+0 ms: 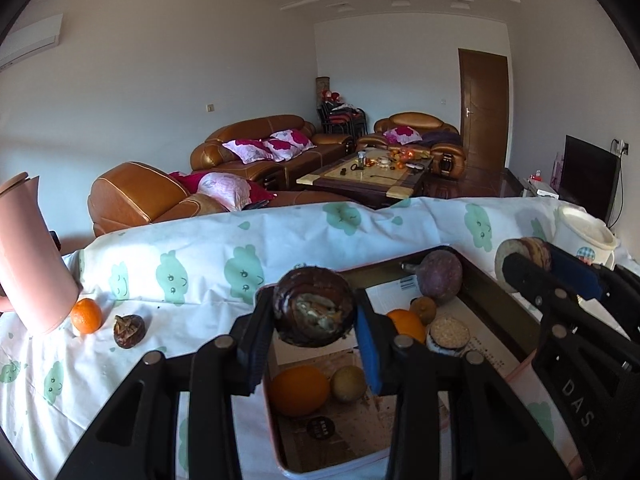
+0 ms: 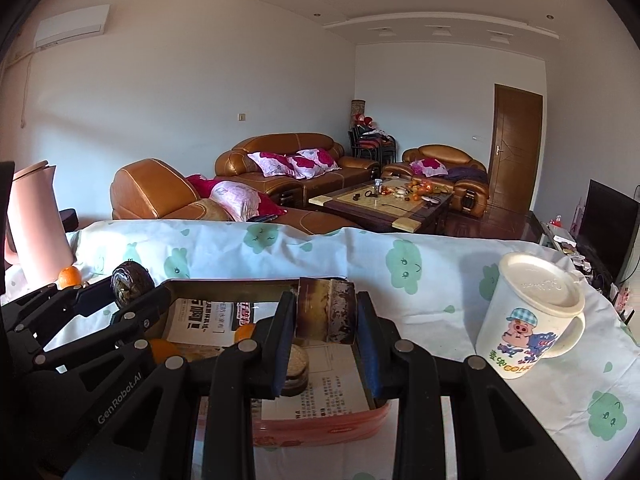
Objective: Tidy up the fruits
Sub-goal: 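Lower the dates into the tin with left tool while right tool places the jar there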
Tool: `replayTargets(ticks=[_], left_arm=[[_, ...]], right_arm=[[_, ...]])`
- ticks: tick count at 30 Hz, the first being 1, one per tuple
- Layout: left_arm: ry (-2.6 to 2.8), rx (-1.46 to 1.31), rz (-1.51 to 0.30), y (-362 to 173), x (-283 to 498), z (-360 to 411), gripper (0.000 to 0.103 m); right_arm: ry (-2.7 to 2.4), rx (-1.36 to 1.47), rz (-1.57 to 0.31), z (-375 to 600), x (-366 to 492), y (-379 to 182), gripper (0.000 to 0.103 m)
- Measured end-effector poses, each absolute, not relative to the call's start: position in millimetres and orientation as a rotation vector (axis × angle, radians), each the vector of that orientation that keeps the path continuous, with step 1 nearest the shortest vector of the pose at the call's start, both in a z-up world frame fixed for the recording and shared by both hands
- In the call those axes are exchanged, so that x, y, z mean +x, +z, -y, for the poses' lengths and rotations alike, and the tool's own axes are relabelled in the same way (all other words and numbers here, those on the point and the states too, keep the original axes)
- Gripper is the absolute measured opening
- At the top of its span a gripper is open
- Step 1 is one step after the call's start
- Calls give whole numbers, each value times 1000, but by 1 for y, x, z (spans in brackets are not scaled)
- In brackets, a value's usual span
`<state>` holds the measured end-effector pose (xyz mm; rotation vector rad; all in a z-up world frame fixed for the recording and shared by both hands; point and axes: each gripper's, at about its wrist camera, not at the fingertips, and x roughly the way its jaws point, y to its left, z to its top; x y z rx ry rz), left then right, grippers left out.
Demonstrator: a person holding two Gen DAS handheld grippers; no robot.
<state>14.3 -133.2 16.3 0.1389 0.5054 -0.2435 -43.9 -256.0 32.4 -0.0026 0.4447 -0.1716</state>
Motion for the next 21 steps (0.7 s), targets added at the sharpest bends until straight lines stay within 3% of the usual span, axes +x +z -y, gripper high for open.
replayTargets(ticks=[21], left_arm=[[-229, 173, -608, -3, 38, 149, 40]], right_arm=[[-92, 11, -609, 258, -11, 6, 32]])
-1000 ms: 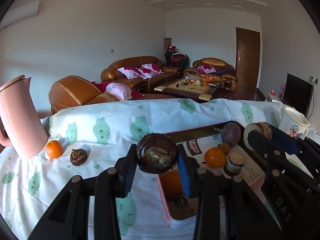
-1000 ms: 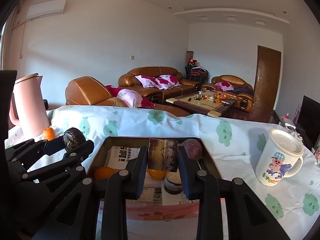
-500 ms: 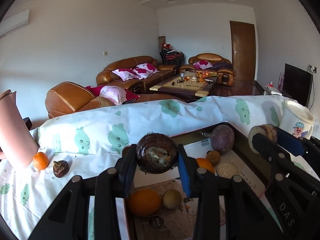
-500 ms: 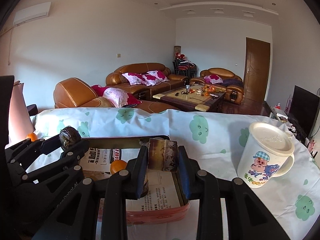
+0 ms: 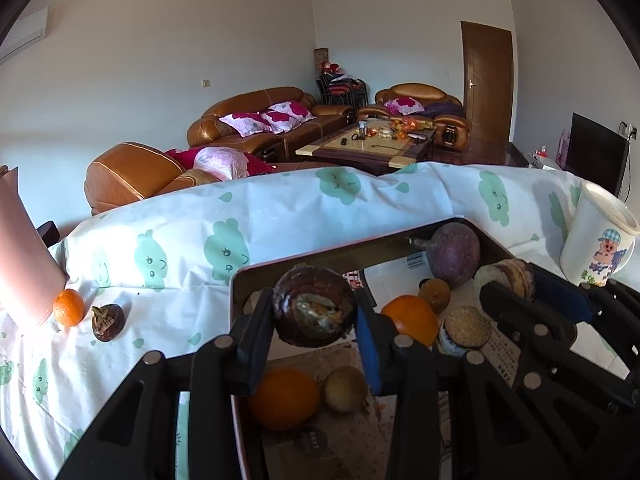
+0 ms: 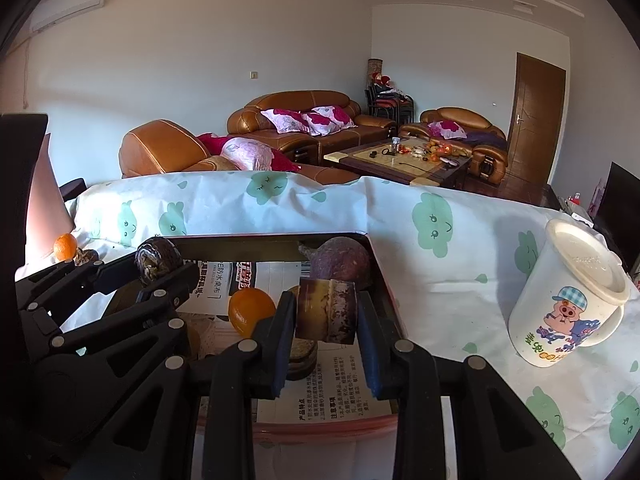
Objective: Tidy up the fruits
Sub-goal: 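Lower the dates into the tin with left tool while right tool places the jar there, then grasp the last brown date with right tool while left tool reaches for the orange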
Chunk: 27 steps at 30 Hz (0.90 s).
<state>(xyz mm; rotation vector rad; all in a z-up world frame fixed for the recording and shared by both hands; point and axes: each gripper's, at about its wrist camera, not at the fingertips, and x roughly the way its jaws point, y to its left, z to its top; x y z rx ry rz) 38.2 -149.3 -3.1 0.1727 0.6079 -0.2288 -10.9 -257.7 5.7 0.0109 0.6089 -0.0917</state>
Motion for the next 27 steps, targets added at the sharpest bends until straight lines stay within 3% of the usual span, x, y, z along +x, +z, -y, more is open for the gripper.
replayTargets(ticks=[6, 8, 10, 13, 15, 18, 19, 21, 27], left_arm=[[-221, 165, -614, -2, 39, 147, 41], [-205, 153, -602, 0, 37, 144, 48], [-170, 133, -584, 3, 33, 138, 68], [-132, 99, -569, 7, 29, 128, 83], [-118, 77, -556, 12, 25, 120, 87], [-102, 27, -517, 21, 20, 103, 103], [-108, 10, -505, 24, 18, 98, 103], [-109, -10, -493, 27, 15, 88, 103], [-18, -5, -465, 25, 15, 63, 103]], right_arm=[[-8, 57, -608, 263, -11, 6, 32], [15, 78, -595, 265, -12, 6, 32], [29, 94, -578, 266, -14, 8, 33], [50, 126, -552, 268, -17, 10, 34], [57, 146, -536, 270, -19, 12, 42], [34, 167, -481, 275, -27, 20, 66], [21, 173, -453, 277, -31, 24, 76], [-3, 175, -392, 278, -40, 31, 85], [-61, 148, -350, 275, -48, 35, 85]])
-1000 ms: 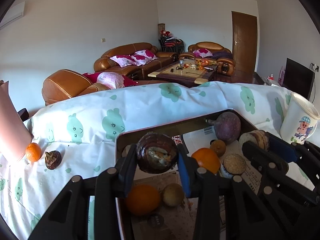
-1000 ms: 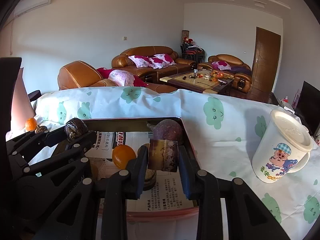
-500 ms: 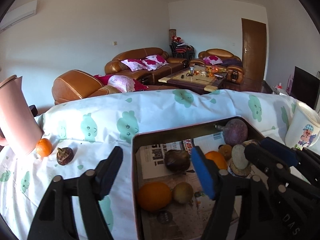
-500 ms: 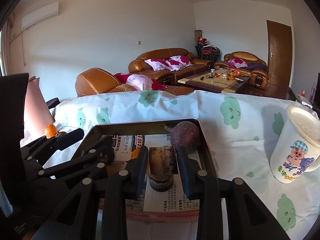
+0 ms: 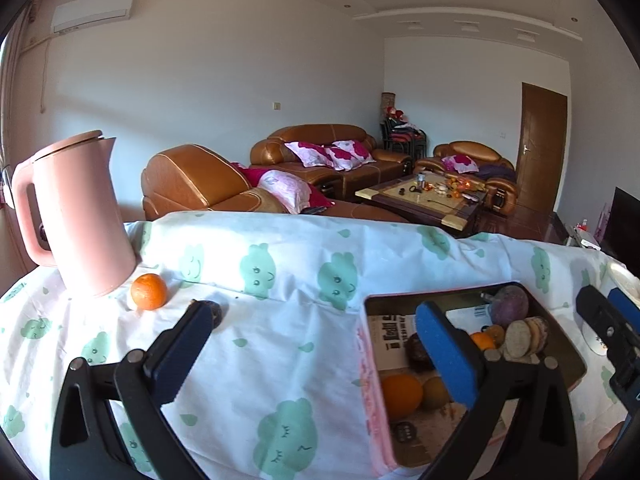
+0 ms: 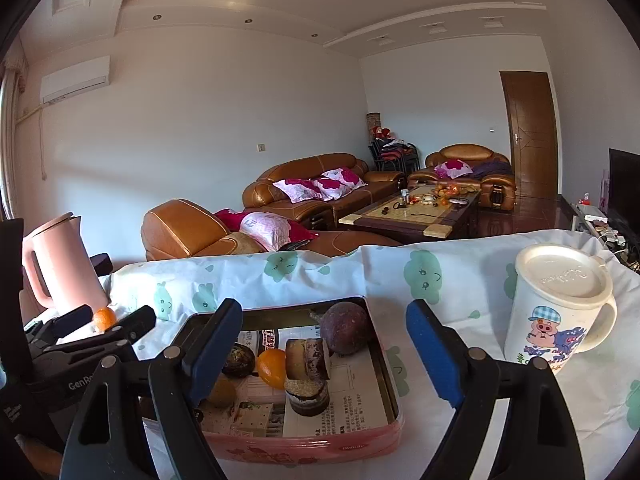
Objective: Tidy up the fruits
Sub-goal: 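Grasp the last brown date with right tool while left tool reaches for the orange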
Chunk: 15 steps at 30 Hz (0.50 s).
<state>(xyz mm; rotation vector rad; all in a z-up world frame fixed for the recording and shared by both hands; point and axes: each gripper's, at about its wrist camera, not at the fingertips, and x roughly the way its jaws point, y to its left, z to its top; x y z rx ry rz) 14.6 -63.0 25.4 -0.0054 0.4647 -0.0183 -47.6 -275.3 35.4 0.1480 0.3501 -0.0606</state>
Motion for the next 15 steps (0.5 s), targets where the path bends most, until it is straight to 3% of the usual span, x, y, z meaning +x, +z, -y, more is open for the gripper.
replayTargets(ticks=[7, 15], left_arm=[[24, 29, -477, 13, 16, 55, 103], [-19, 63, -491, 10, 10, 59, 103]], right_arm=[[-110, 155, -245, 275, -64, 33, 85], [-156, 129, -250, 265, -69, 35, 85]])
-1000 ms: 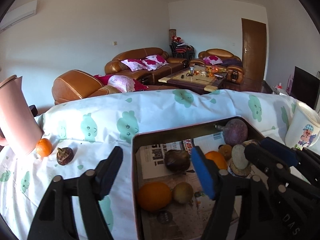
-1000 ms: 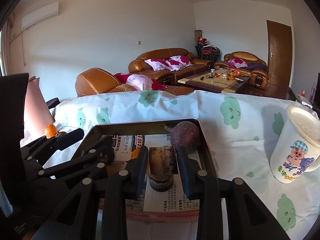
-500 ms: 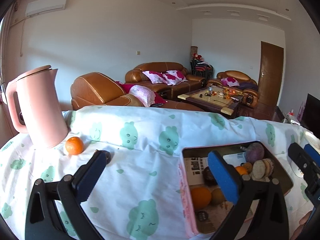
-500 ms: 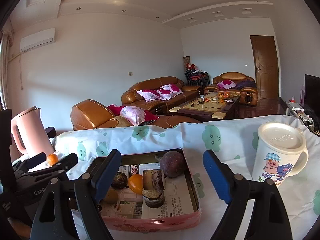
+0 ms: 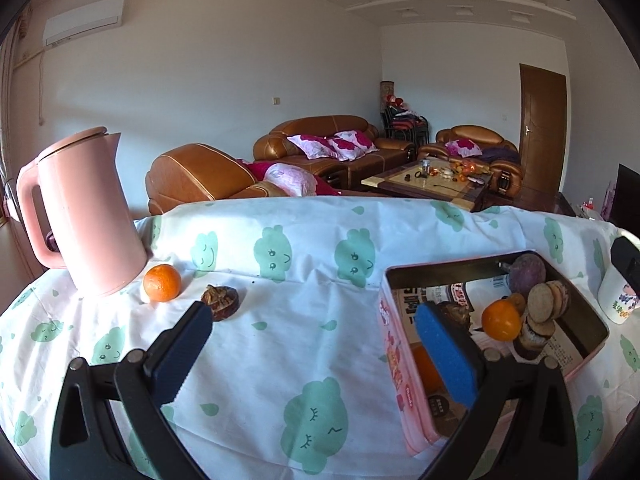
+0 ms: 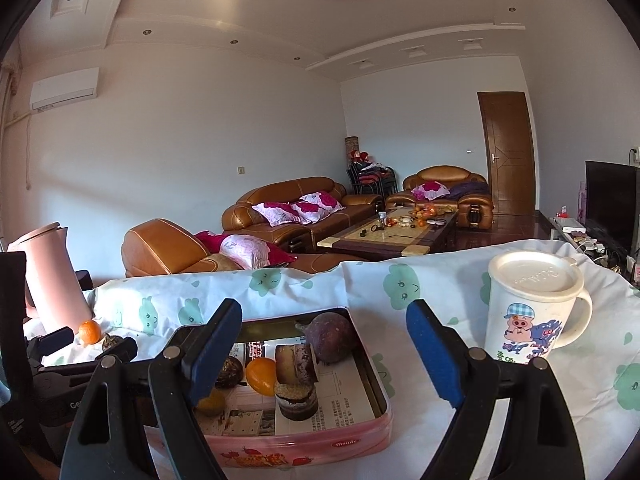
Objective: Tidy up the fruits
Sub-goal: 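Grasp the last brown date with right tool while left tool reaches for the orange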
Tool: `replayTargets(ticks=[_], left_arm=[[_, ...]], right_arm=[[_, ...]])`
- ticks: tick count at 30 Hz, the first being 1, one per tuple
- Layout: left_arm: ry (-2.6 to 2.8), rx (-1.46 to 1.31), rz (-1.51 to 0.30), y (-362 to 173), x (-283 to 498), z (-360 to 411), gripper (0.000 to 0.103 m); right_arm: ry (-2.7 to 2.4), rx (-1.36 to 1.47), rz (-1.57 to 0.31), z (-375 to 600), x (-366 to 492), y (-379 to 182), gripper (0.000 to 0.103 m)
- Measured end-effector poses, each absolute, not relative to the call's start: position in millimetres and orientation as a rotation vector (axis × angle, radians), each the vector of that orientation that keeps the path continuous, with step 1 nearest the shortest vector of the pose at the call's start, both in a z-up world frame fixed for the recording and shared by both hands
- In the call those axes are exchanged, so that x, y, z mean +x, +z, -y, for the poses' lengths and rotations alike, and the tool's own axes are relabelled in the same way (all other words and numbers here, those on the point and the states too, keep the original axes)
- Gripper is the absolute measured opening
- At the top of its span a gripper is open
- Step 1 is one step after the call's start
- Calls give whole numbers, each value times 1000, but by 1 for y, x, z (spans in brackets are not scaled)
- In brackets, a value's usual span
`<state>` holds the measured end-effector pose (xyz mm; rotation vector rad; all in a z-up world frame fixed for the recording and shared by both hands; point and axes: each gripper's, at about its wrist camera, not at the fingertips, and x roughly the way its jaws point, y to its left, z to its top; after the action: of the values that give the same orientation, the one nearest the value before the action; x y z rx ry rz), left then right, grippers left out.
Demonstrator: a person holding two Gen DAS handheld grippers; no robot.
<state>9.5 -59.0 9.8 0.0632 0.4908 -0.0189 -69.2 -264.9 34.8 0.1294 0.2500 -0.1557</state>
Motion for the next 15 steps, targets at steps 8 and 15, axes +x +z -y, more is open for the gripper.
replayTargets(ticks=[8, 15], left_arm=[[-52, 100, -476, 11, 0, 50, 103], [-74, 150, -483, 10, 0, 34, 103]], right_arm=[[-197, 123, -273, 251, -73, 34, 85], [-168, 127, -318, 225, -63, 29, 86]])
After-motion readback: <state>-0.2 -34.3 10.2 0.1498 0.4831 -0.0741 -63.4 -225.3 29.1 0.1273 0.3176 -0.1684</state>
